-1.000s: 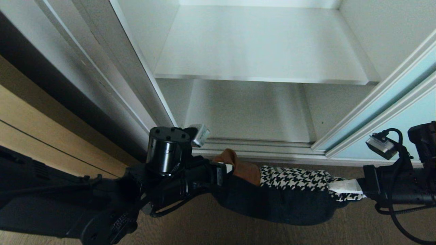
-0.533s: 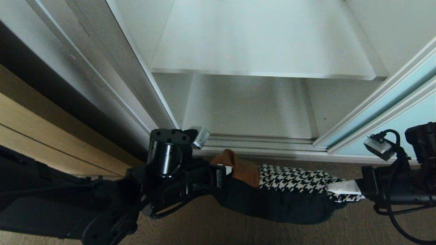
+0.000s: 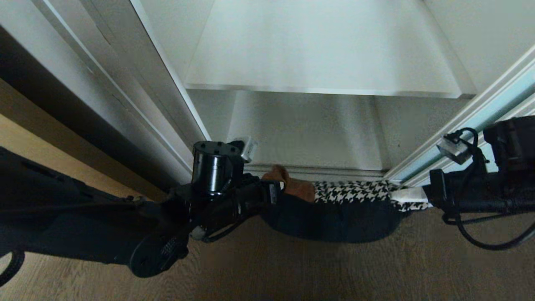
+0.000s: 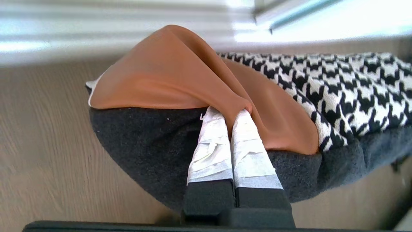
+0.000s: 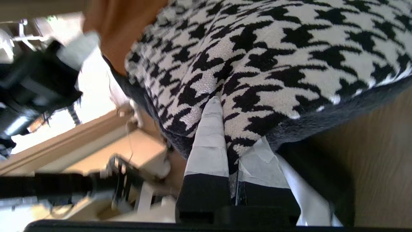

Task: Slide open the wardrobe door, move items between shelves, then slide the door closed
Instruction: Place the pillow on the lower shelf

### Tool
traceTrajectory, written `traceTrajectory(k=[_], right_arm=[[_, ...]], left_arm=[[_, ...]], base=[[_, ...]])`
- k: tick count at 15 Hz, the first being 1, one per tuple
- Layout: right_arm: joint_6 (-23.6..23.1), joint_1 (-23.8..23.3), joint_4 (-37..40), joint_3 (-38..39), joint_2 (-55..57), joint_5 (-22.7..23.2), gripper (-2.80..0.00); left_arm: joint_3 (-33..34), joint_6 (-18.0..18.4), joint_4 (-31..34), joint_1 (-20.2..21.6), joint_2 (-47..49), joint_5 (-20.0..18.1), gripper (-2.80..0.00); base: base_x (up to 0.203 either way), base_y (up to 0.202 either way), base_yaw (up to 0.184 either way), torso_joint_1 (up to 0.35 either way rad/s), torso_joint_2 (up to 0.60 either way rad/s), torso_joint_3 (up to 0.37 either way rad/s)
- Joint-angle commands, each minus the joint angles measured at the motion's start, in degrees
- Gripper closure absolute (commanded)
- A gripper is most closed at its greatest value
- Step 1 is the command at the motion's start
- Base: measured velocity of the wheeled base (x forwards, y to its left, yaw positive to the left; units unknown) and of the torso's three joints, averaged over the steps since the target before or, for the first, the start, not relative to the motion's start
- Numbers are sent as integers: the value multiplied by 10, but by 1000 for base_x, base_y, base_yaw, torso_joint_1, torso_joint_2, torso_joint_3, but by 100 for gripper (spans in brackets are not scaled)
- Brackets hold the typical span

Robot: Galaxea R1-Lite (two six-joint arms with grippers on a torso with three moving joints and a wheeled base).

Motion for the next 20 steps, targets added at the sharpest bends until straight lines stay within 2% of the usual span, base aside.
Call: traceTrajectory(k=[1,6,8,9,11,14,17,20], right_arm=[[1,0,-1,-76,53,3,0],[-2,0,-5,-224,184,7,0],[-2,-3,-42,-268,242,8,0],[-3,-4,-87,-277,264,8,0],[-2,-5,-198,-278,291,10,0],[-1,-5,-326,-272,319,29,0],[-3,-17,-362,-269,367,44,0],[-6,-37,-363,-243,410,44,0]], left_arm=[[-44,-2,-3,20,25,-1,0],[-174,4,-46,70,129,-1,0],[-216,5,-68,91,170,-3,0],[-228,5,-92,100,190,-4,0],[-268,21,-147,111,224,-5,0],[-307,43,-167,120,244,-10,0],[-314,42,-166,125,298,-22,0],[-308,39,-164,128,343,-23,0]], base=[[0,0,0,0,0,0],[0,0,0,0,0,0],[0,0,0,0,0,0],[0,0,0,0,0,0],[0,0,0,0,0,0],[0,0,0,0,0,0],[0,0,0,0,0,0],[0,0,0,0,0,0]])
